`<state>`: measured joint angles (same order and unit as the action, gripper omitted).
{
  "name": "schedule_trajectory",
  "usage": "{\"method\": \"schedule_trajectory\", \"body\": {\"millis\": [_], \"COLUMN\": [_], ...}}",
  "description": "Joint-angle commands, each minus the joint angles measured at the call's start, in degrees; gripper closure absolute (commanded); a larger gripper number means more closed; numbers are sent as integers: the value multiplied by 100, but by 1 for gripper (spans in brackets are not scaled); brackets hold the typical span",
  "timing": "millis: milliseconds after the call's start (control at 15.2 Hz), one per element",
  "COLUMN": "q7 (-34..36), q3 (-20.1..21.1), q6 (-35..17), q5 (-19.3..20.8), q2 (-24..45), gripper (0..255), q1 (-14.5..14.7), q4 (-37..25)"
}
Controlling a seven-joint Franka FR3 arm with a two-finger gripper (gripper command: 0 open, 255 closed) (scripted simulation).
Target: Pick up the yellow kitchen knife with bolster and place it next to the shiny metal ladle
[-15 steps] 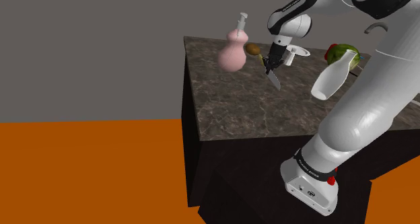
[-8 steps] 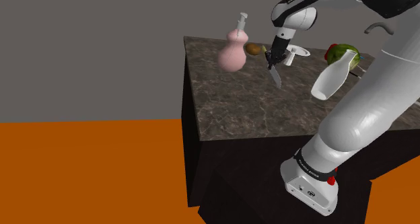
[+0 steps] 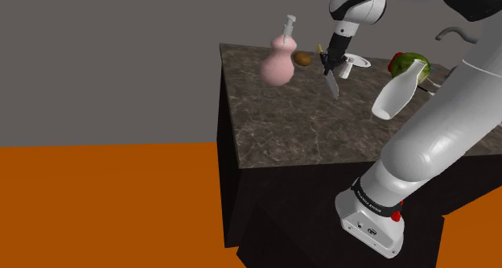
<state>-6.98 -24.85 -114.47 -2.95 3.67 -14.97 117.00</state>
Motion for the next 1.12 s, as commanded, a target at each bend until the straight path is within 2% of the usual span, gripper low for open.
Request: {"method": "schedule_trajectory", "body": {"millis": [0, 396, 1056], "q7": [32, 87, -1188], "q3": [0, 3, -664], "q6": [169, 569, 570], "q5": [38, 105, 299], "q2": [-75, -214, -329], "gripper": [255, 255, 255], "q1": [7, 17, -665], "q4": [-100, -375, -260]}}
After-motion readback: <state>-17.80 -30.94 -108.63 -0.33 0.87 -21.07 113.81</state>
